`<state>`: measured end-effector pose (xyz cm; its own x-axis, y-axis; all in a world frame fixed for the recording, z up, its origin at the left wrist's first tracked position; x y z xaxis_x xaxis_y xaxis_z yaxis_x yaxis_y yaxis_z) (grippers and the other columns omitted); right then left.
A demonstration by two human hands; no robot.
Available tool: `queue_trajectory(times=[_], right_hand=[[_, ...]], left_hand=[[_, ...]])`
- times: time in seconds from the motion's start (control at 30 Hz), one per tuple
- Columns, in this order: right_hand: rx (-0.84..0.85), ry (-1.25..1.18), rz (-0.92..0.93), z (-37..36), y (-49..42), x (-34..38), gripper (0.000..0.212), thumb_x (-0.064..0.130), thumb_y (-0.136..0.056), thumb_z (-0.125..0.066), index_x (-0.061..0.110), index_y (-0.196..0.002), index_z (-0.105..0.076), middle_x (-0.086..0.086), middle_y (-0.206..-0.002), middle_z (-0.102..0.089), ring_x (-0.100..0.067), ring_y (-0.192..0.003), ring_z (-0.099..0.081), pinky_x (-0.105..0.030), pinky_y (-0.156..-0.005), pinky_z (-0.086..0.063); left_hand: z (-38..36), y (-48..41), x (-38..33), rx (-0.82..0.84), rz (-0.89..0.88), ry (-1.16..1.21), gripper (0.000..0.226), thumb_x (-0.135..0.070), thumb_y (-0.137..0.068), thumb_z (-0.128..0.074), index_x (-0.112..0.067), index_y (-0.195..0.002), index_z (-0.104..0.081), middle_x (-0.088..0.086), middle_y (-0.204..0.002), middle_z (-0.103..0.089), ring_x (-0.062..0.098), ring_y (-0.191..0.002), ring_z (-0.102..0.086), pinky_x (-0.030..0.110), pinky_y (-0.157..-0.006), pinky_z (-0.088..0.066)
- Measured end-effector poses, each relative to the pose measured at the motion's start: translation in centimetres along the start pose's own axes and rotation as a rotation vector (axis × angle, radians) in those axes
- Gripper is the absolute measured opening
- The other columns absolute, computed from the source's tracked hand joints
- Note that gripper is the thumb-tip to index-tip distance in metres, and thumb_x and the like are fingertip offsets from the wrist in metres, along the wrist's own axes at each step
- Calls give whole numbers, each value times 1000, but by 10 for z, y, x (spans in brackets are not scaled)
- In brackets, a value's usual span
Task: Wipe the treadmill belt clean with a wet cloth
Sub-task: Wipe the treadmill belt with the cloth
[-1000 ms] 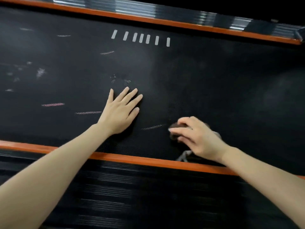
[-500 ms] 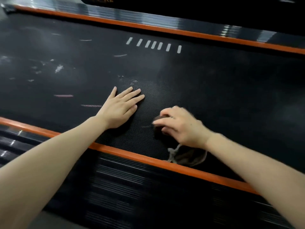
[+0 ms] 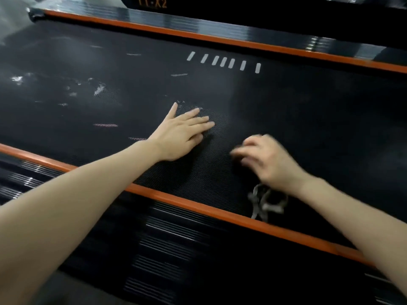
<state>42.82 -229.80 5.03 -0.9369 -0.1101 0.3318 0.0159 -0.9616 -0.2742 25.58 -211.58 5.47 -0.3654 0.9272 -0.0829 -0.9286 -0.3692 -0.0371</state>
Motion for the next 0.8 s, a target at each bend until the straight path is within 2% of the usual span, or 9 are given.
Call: queue_trajectory(times=[0.07,0.13,0.23,0.3,0.4,0.57,0.63,0.73,0.8], right_hand=[[-142,55,-232,6,-4,-20,32,26,-88,-51,11,-108,-71,-12,-98,-60,-28,-85,-55,-39,-86,-44],[-176,104,-325,-3,-14,-11,33,25,-88,-50,9,-106,-71,-14,-96,-59,-31,-84,-55,-42,-83,-45],[-73,48,-214,-26,-23,43,37,30,-88,-45,10,-106,-70,-14,-97,-59,-32,-83,-56,-33,-78,-37],[34,-6,-126,-34,-15,73,37,31,-90,-46,11,-112,-68,-12,-107,-59,-27,-89,-54,-32,-83,-41],[66,105,-149,-17,-8,51,35,29,-92,-47,12,-114,-68,-12,-110,-59,-25,-94,-54,-32,-88,-42],[-250,320,-905,15,18,-9,31,19,-95,-48,7,-117,-66,-20,-111,-55,-42,-101,-52,-43,-92,-40],[-259,353,-1043,8,1,7,30,19,-96,-47,7,-116,-66,-23,-111,-55,-43,-103,-51,-43,-93,-39],[-182,310,-760,-30,-58,65,42,34,-87,-37,11,-105,-68,-17,-94,-58,-37,-87,-55,-42,-80,-44],[-101,216,-550,-63,-89,110,39,33,-86,-42,11,-107,-67,-14,-97,-58,-33,-83,-56,-40,-77,-48]], left_hand=[[4,-3,15,-55,10,30,45,-32,-102,-29,-31,-147,-27,-10,-154,-25,14,-146,-6,49,-116,9],[6,-6,33,-61,15,-3,45,-34,-102,-27,-31,-147,-27,-9,-155,-23,15,-146,-6,49,-115,8],[5,-9,59,-65,12,-13,47,-34,-101,-26,-29,-148,-26,-7,-156,-22,16,-146,-5,50,-115,8],[6,-9,76,-91,20,19,47,-34,-101,-26,-26,-147,-28,-5,-156,-23,17,-146,-6,51,-115,6],[8,-7,101,-105,-2,38,53,-42,-98,-17,-24,-147,-30,-4,-155,-24,18,-146,-7,51,-115,6],[8,-18,138,-54,-15,10,51,-39,-101,-22,-21,-149,-26,-1,-156,-21,20,-146,-6,50,-115,4],[6,-21,146,-7,5,-5,52,-39,-101,-21,-20,-150,-21,1,-158,-18,21,-146,-3,50,-115,3],[2,-21,151,44,23,-20,55,-41,-101,-17,-20,-151,-15,2,-159,-11,22,-146,0,49,-116,3],[-3,-20,152,59,5,-15,55,-42,-101,-16,-20,-151,-13,3,-159,-8,23,-146,1,48,-116,3]])
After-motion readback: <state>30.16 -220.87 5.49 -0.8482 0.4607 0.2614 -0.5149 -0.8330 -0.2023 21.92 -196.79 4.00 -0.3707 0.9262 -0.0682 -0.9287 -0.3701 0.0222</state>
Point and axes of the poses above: each hand's wrist, its own y-axis away from the middle knuckle, its own z-axis out of the back of the hand, x = y × z, the point moved 1 cm from there along -y, towards the middle knuckle
